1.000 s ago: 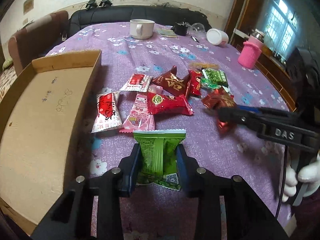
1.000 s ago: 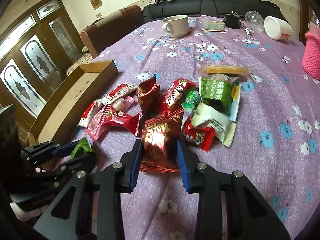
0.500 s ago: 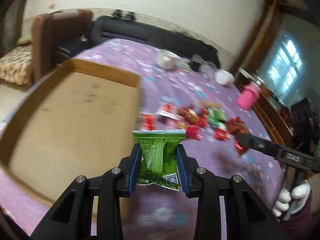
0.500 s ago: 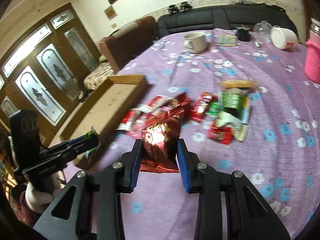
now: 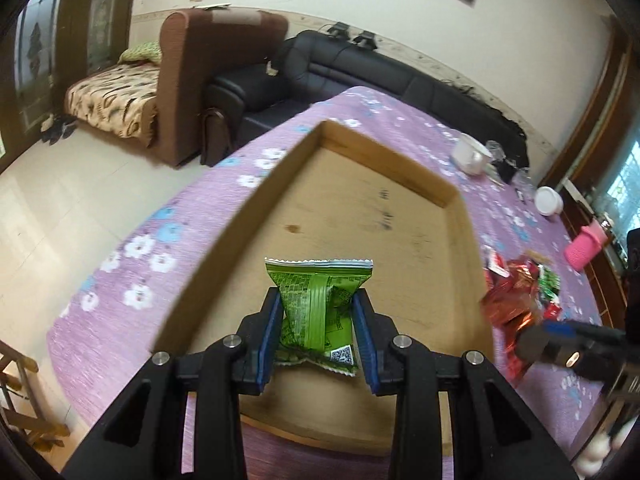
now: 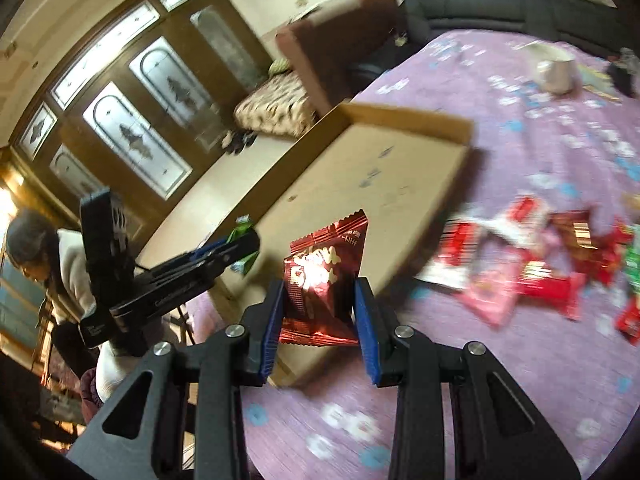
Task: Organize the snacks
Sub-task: 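Carry the green packet into the box with left gripper while right carries red-brown packet, then grasp the pink cartoon packet with the left gripper while the right gripper grasps a small red candy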
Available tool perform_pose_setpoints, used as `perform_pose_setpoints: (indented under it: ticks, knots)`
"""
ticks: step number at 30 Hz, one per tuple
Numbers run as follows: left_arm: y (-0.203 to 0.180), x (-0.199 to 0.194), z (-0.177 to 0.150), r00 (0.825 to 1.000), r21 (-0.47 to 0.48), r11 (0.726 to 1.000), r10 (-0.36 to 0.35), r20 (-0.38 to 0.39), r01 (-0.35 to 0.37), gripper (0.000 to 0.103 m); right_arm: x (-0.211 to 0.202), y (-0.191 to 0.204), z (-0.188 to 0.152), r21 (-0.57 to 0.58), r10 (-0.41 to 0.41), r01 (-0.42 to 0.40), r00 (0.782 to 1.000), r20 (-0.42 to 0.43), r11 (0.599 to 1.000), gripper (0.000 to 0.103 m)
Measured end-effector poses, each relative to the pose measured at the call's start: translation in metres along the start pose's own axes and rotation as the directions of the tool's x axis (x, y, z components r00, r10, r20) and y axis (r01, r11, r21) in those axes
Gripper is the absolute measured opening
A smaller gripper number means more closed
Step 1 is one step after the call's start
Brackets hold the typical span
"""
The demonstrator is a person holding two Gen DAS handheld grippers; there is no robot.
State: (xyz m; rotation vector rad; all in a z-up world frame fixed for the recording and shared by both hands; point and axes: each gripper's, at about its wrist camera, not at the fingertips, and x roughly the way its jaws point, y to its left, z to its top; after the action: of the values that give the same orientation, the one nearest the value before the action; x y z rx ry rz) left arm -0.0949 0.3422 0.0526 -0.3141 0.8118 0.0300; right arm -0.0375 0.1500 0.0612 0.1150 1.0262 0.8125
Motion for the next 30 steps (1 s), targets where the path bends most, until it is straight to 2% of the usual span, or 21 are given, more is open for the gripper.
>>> perform_pose_setpoints:
  ticks: [6,10,12,14,18,21,22,23,25,26,27,30]
  knots:
    - [0.020,-0.002,0.000,0.999,-0.059,0.998,-0.030,0.023,0.031,0.037,0.055,0.024,0.003,-0.029,0.014,-0.017,0.996,-0.089,0.999,0.037]
    - [0.030,-0.012,-0.002,0.995,-0.136,0.987,-0.081,0.061,0.089,0.062,0.068,0.034,0.003,-0.039,0.024,-0.028,0.994,-0.103,0.999,0.040]
    - [0.033,-0.018,-0.003,0.991,-0.161,0.981,-0.099,0.086,0.112,0.065,0.066,0.038,0.004,-0.057,0.017,-0.022,0.996,-0.091,0.998,0.040]
    - [0.031,-0.024,-0.005,0.985,-0.177,0.973,-0.133,0.112,0.151,0.071,0.056,0.039,0.004,-0.078,-0.001,-0.005,0.998,-0.067,0.997,0.043]
    - [0.020,-0.036,-0.006,0.970,-0.183,0.959,-0.191,0.149,0.216,0.073,0.014,0.030,0.003,-0.090,-0.035,0.037,0.999,0.027,0.995,0.043]
    - [0.001,-0.047,-0.006,0.956,-0.155,0.953,-0.232,0.179,0.260,0.078,-0.030,0.014,-0.003,-0.093,-0.100,0.112,0.987,0.128,0.989,0.049]
    - [-0.004,-0.050,-0.007,0.951,-0.146,0.950,-0.246,0.190,0.275,0.080,-0.050,0.005,-0.007,-0.087,-0.135,0.152,0.975,0.177,0.984,0.058]
    - [-0.013,-0.053,-0.008,0.942,-0.133,0.945,-0.268,0.202,0.298,0.081,-0.065,-0.002,-0.013,-0.079,-0.164,0.185,0.962,0.220,0.980,0.072]
    - [-0.025,-0.056,-0.010,0.923,-0.118,0.929,-0.324,0.207,0.352,0.081,-0.102,-0.029,-0.028,-0.037,-0.234,0.259,0.918,0.321,0.965,0.089]
    - [-0.033,-0.054,-0.011,0.914,-0.113,0.917,-0.356,0.196,0.381,0.081,-0.112,-0.042,-0.033,-0.010,-0.271,0.291,0.903,0.334,0.957,0.089]
    - [-0.042,-0.050,-0.012,0.914,-0.107,0.915,-0.367,0.173,0.388,0.081,-0.123,-0.061,-0.039,0.032,-0.316,0.323,0.895,0.314,0.946,0.089]
    - [-0.068,-0.037,-0.015,0.926,-0.052,0.927,-0.364,0.099,0.370,0.081,-0.144,-0.116,-0.059,0.183,-0.365,0.327,0.897,0.249,0.927,0.087]
